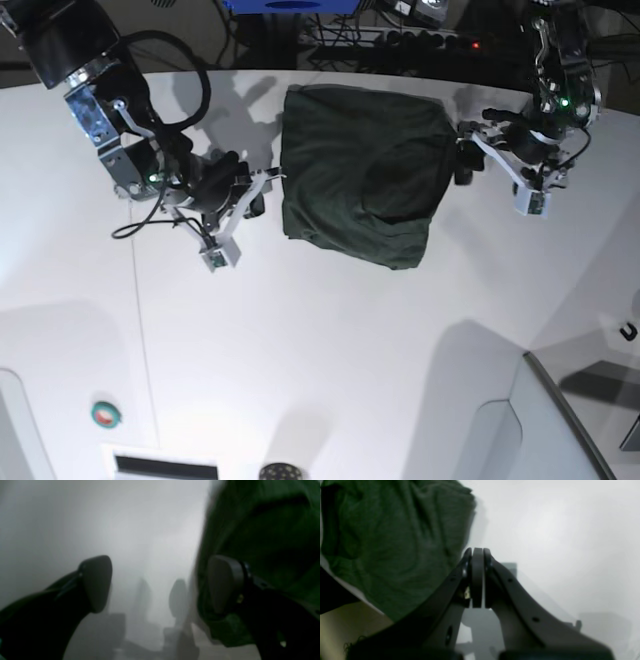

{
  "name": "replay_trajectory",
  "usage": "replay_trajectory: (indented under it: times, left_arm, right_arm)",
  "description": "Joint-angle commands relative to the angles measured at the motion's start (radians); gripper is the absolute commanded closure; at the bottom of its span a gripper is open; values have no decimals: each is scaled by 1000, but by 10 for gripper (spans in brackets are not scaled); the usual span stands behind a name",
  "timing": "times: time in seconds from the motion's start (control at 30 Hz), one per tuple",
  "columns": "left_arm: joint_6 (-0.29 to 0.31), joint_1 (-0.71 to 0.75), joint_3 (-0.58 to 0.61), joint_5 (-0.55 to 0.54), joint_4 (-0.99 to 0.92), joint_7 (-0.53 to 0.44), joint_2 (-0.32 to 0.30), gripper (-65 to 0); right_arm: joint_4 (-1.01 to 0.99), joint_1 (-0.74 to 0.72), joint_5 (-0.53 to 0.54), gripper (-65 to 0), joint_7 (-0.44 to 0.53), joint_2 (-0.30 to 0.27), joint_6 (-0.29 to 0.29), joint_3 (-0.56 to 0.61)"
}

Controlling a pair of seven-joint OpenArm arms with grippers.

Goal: Layout the t-shirt on the table in an organized manner, then fold the t-shirt properly
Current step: 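Grasp the shirt sides with both grippers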

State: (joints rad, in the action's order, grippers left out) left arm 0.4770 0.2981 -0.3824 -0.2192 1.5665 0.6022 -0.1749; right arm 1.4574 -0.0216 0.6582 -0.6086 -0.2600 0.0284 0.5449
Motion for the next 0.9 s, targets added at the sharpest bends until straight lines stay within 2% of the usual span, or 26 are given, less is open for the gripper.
replay_trajectory:
  times: [0.0,0.07,0.2,0.37,0.5,0.73,0.77,0.8,0.87]
  left_arm:
    - [33,-21,1,-32,-28,-21,-13,-571]
    - [85,-56,3,-39,-107,-23,-18,-571]
    - [125,-109,9,-36,-212,-23,-12,-571]
    - [130,-141,105,-42,-311,-26,-12,-571]
    - [130,-141,176,-44,-367,-103,-2,-571]
    - [127,-184,213,-44,-525,-159,5,-556]
    - [127,-190,213,-44,-538,-159,5,-510]
    - [127,-193,210,-44,-542,-159,5,-438]
    - [127,-198,207,-44,-539,-159,5,-247]
  right_arm:
    - [16,-16,1,-2,19,-6,-2,-4]
    - [18,-16,1,-2,19,-6,-2,-3]
    - [18,-16,1,-2,19,-6,-2,-3]
    - [18,-16,1,-2,17,-6,-2,-1]
    - [18,-16,1,-2,17,-6,-2,-1]
    - [15,-16,1,-2,19,-6,-2,-1]
    - [15,-16,1,-2,19,-6,-2,-1]
    - [15,-16,1,-2,19,-6,-2,-1]
    - [13,-16,1,-2,19,-6,-2,-4]
